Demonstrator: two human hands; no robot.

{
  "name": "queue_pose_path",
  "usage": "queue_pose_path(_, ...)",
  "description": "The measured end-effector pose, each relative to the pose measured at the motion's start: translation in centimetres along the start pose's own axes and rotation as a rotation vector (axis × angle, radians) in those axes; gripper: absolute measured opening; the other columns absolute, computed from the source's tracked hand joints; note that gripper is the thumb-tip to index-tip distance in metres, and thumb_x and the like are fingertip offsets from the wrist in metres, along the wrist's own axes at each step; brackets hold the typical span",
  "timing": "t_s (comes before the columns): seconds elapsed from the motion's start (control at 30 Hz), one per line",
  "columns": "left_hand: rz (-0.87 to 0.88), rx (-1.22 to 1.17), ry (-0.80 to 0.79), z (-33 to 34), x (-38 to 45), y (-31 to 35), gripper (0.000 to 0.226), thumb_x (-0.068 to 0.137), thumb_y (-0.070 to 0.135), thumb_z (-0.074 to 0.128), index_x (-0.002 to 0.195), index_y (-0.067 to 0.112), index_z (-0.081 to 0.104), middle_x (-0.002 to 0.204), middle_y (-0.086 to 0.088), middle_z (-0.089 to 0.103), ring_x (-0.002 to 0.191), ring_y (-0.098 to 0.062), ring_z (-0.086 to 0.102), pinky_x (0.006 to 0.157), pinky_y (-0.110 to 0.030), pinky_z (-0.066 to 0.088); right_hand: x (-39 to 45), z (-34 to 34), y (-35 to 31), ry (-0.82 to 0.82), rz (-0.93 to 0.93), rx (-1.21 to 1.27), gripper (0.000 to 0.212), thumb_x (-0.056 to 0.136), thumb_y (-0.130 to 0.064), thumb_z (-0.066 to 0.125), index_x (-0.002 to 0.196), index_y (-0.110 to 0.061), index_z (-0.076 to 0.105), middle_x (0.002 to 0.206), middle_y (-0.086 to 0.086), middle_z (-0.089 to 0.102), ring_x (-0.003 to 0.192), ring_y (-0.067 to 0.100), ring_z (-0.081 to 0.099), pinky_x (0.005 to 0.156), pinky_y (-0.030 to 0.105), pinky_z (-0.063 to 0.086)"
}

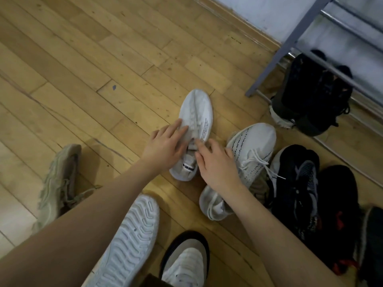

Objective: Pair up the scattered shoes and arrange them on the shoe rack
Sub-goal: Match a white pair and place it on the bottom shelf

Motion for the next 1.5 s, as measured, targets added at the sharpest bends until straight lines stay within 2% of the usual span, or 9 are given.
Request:
queue_pose_path(0.23, -0.102, -0.006, 0.064, -2.1, -5.0, -1.2, 0.052, 0.091, 0.038, 0.031, 0.131, 0.011, 0.050, 0.138, -0.014, 0.047, 0.120, -0.037, 0.046, 0.094, -0.050, 0.038, -1.0, -1.5, -3.1, 0.160, -0.104, 0.068, 0.039, 0.092, -0.036, 0.036, 0.121, -0.023, 0.058, 0.122, 0.002, 0.059, 0.104, 0.026, 0.055, 0.087, 0.041, 0.027)
queue_pose_path(0.53, -0.311, 0.042, -0.028, -0.7, -13.3, -3.5, 0.066, 0.086, 0.053, 0.024, 0.138, 0.016, 0.040, 0.143, -0.009, 0.041, 0.126, -0.032, 0.040, 0.099, -0.048, 0.034, -3.8, 1.8, -7.7, -0.011, -0.407, 0.124, 0.040, 0.085, -0.046, 0.042, 0.110, -0.027, 0.066, 0.111, -0.009, 0.065, 0.107, 0.028, 0.055, 0.090, 0.040, 0.020)
queue_pose_path(0.7, -0.393, 0.073, -0.185, 1.9, -18.2, -2.9, 0.082, 0.083, 0.072, 0.029, 0.147, 0.024, 0.011, 0.154, -0.005, 0.017, 0.137, -0.027, 0.021, 0.110, -0.042, 0.020, -6.1, 3.9, -8.2, -0.047, -0.474, -0.009, 0.047, 0.081, -0.056, 0.040, 0.115, -0.033, 0.064, 0.121, -0.009, 0.063, 0.129, 0.033, 0.026, 0.103, 0.052, 0.012)
queue_pose_path(0.83, -0.366, 0.183, -0.232, 2.7, -19.0, -2.4, 0.115, 0.059, 0.089, 0.030, 0.147, 0.015, 0.022, 0.144, -0.011, 0.034, 0.126, -0.030, 0.036, 0.101, -0.044, 0.033, -7.2, 4.8, -8.2, -0.085, -0.481, -0.076, 0.049, 0.081, -0.061, 0.037, 0.119, -0.039, 0.059, 0.130, -0.009, 0.058, 0.139, 0.036, 0.015, 0.106, 0.059, 0.005)
queue_pose_path(0.97, -0.373, 0.200, -0.228, 2.6, -18.2, -1.8, 0.114, 0.059, 0.082, 0.033, 0.147, 0.012, 0.015, 0.137, -0.010, 0.032, 0.122, -0.029, 0.035, 0.100, -0.041, 0.034, -6.8, 5.1, -8.1, -0.075, -0.466, -0.095, 0.050, 0.080, -0.062, 0.036, 0.117, -0.042, 0.061, 0.131, -0.009, 0.057, 0.138, 0.034, 0.014, 0.106, 0.058, 0.006)
queue_pose_path(1.03, -0.383, 0.179, -0.197, 2.2, -17.5, -2.0, 0.111, 0.059, 0.077, 0.039, 0.146, 0.011, 0.017, 0.135, -0.010, 0.033, 0.120, -0.029, 0.035, 0.099, -0.040, 0.033, -6.7, 4.9, -8.2, -0.048, -0.421, -0.084, 0.049, 0.080, -0.059, 0.035, 0.118, -0.041, 0.060, 0.129, -0.010, 0.058, 0.137, 0.031, 0.018, 0.107, 0.057, 0.005)
queue_pose_path(1.23, -0.238, 0.144, 0.071, -1.6, -14.2, -2.5, 0.092, 0.062, 0.067, 0.049, 0.131, 0.005, 0.047, 0.123, -0.021, 0.052, 0.103, -0.040, 0.053, 0.082, -0.046, 0.045, -4.5, 1.7, -8.2, 0.081, -0.282, 0.036, 0.048, 0.089, -0.050, 0.034, 0.129, -0.033, 0.053, 0.123, -0.013, 0.062, 0.131, 0.025, 0.042, 0.104, 0.049, 0.007)
queue_pose_path(1.4, -0.143, -0.036, 0.222, -5.5, -10.3, -1.6, 0.086, 0.063, 0.064, 0.049, 0.129, 0.009, 0.052, 0.130, -0.019, 0.050, 0.111, -0.039, 0.050, 0.089, -0.048, 0.041, -1.9, -2.5, -6.2, 0.178, -0.224, 0.167, 0.048, 0.091, -0.054, 0.033, 0.134, -0.038, 0.046, 0.130, -0.014, 0.056, 0.132, 0.019, 0.035, 0.104, 0.046, 0.010)
queue_pose_path(1.5, -0.141, -0.383, 0.220, -6.9, -8.3, -1.7, 0.084, 0.065, 0.059, 0.060, 0.136, 0.016, 0.046, 0.140, -0.004, 0.043, 0.126, -0.019, 0.041, 0.102, -0.032, 0.034, -0.5, -4.4, -4.9, 0.189, -0.184, 0.348, 0.050, 0.090, -0.057, 0.032, 0.137, -0.040, 0.041, 0.142, -0.017, 0.043, 0.134, 0.002, 0.021, 0.106, 0.035, 0.006)
Point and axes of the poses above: each hand's wrist, its own x-axis towards the middle knuckle, its own z-axis out of the palm, y = z × x, the point moved 6 cm from there along x, towards the middle knuckle
